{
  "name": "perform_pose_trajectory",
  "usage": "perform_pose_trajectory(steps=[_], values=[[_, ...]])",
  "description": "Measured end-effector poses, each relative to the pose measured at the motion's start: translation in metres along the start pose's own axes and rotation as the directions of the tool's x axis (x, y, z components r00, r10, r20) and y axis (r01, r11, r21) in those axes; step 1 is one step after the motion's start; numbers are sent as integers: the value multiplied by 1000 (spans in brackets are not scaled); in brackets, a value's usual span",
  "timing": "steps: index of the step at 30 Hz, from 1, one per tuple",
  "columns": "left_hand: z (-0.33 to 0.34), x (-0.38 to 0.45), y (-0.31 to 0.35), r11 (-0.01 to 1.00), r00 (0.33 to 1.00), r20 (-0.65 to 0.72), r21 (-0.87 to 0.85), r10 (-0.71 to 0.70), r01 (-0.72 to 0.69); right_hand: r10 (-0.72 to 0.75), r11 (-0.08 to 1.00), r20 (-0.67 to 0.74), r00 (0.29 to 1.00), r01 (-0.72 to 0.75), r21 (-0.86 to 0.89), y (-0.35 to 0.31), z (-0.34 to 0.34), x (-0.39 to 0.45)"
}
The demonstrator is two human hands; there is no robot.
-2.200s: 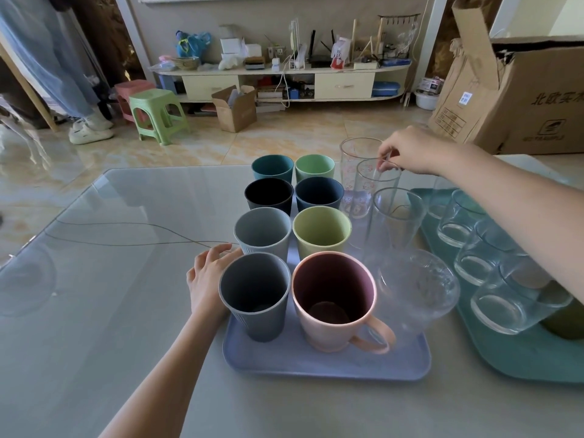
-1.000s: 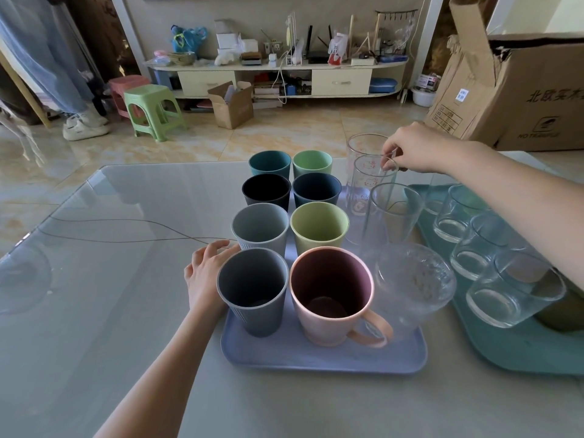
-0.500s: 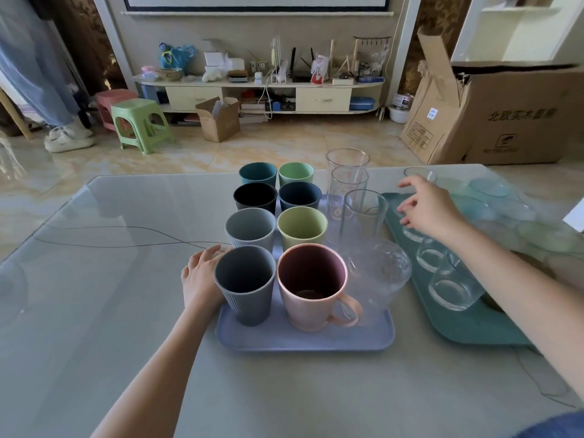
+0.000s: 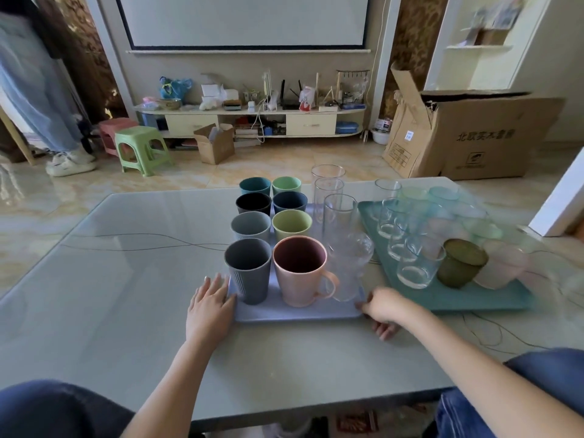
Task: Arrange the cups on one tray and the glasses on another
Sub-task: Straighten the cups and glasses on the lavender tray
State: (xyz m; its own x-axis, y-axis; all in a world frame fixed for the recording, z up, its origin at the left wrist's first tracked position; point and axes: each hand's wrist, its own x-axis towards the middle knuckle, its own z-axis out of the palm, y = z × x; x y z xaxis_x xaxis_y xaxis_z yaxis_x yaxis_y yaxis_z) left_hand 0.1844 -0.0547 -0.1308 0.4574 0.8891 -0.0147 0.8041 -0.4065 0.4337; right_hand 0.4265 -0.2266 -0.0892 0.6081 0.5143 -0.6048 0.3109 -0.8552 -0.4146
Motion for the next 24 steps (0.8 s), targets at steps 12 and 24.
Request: perform_pose_trajectory(steps=[12,24], values=[[2,-7,4,999,999,3,-1,-39,39,-140,989,-172,975,131,-61,8,2,-6],[6,-5,5,998,999,9,38,-46,46,-138,987,-174,975,122,-101,5,-9,-4]])
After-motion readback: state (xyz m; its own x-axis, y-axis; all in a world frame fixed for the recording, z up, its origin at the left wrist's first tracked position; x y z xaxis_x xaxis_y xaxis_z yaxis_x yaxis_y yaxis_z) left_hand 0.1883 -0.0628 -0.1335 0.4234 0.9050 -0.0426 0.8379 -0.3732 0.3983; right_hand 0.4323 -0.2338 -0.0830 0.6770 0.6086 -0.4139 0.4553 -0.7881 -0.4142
